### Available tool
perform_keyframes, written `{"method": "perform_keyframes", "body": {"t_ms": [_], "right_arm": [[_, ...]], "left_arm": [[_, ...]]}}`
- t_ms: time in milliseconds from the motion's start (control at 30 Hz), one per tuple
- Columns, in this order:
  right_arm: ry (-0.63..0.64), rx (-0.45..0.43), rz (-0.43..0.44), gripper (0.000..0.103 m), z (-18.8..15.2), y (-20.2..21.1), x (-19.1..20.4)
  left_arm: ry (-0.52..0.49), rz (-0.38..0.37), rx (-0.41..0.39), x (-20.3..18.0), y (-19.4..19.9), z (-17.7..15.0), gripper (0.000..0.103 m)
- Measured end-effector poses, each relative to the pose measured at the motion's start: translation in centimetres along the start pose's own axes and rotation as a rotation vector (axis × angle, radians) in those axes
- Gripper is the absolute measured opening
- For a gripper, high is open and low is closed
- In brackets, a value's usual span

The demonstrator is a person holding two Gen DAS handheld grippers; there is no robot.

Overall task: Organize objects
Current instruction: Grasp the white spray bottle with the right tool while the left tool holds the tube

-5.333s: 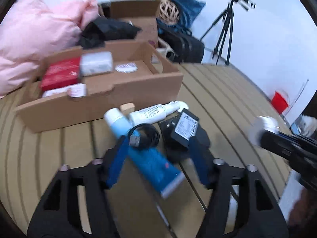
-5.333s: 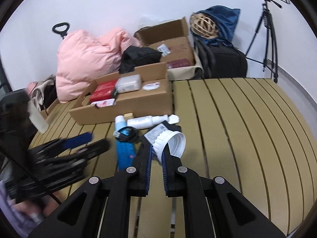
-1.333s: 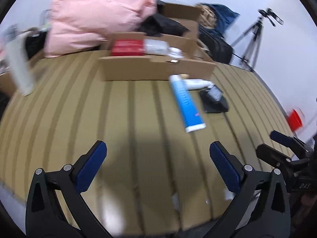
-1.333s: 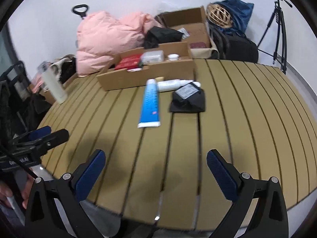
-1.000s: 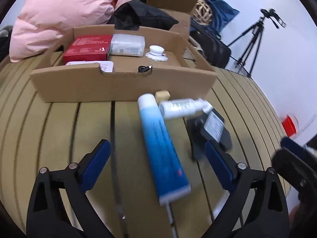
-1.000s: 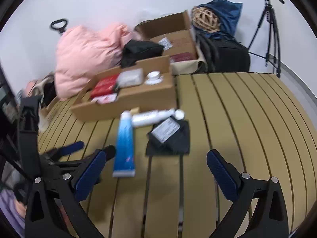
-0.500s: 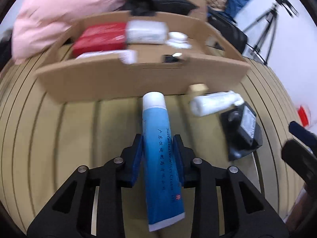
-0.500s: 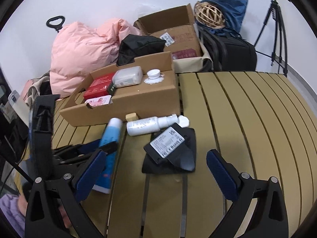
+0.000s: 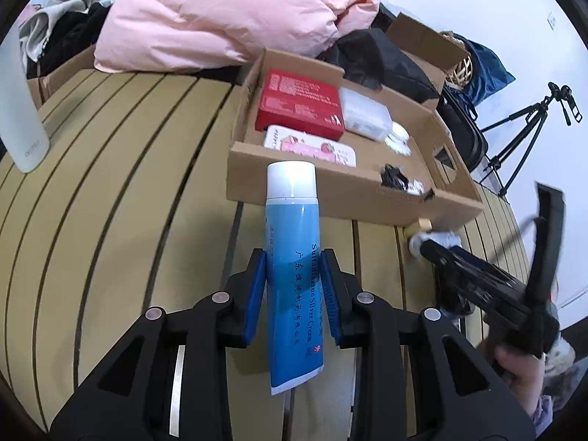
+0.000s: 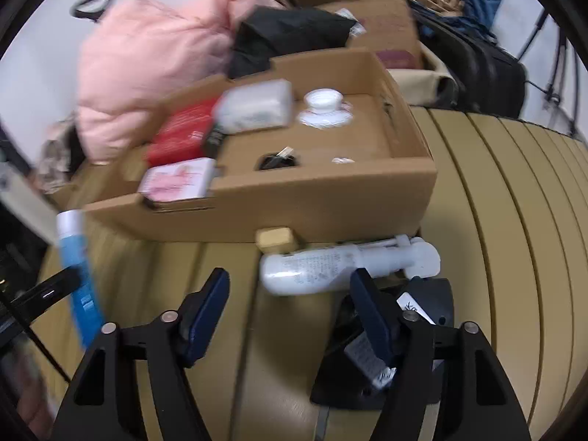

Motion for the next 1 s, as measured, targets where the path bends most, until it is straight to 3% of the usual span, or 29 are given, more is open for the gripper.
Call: {"method": "perform_keyframes", "body": {"t_ms": [100,167,333,400,500,633,700,767,833,900,1000], "right_arm": [[-0.033,0.013,-0.083,0.071,0.2,-1.0,-0.2],[-0.077,0.015,-0.136,0.072,0.2,-1.7,-0.9],[-0.198,-0.017,-0.095,0.072,0.4,-1.1,-1.8],[-0.235,-0.038,-0.116,0.072,0.9,-1.0,-2.5],[-0.228,-0.033,-0.106,0.072,1.4,-1.4,-2.6],[-0.191,-0.026,-0.087,0.065,0.9,-1.5,-2.6],[-0.155,-0.019,-0.144,0.046,0.6,-1.5,-3.1],[-0.134,-0.021,-0.188,0.039,0.3,-1.2,-3.7],[-0.117,0.002,-0.201,0.038,0.0,-1.1,-4.2],[-0.083,0.025,-0.191,0.033,-0.5,-0.8,-4.1],[0.012,0.021,-0.142,0.032,-1.3,0.1,-2.3]], "left_arm": [[0.002,-0.01,0.011,0.0,0.6,-0.5,0.023],[-0.003,-0.018,0.003,-0.2,1.0,-0.6,0.012],[-0.04,-0.033,-0.026,-1.2,1.7,-0.6,0.007],[-0.061,-0.039,-0.023,-1.6,1.6,-0.8,0.006],[-0.045,-0.011,-0.006,-0.8,1.2,-0.9,0.008],[-0.044,0.06,0.056,0.0,-1.1,-1.7,0.026],[-0.074,0.121,0.081,0.0,-2.4,-2.4,0.038],[-0.101,0.151,0.088,-0.2,-3.3,-2.8,0.045],[-0.105,0.176,0.105,0.1,-4.1,-3.1,0.054],[-0.116,0.211,0.074,0.1,-4.2,-2.9,0.069],[-0.119,0.263,0.032,0.5,-4.5,-2.8,0.071]]}}
Point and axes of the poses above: each gripper's, at about its wrist camera, not at the fingertips, and y roughly against the way its jaws point, x to its left, z to its top, the point moved 6 cm from there along -y, roughly the way its jaws point
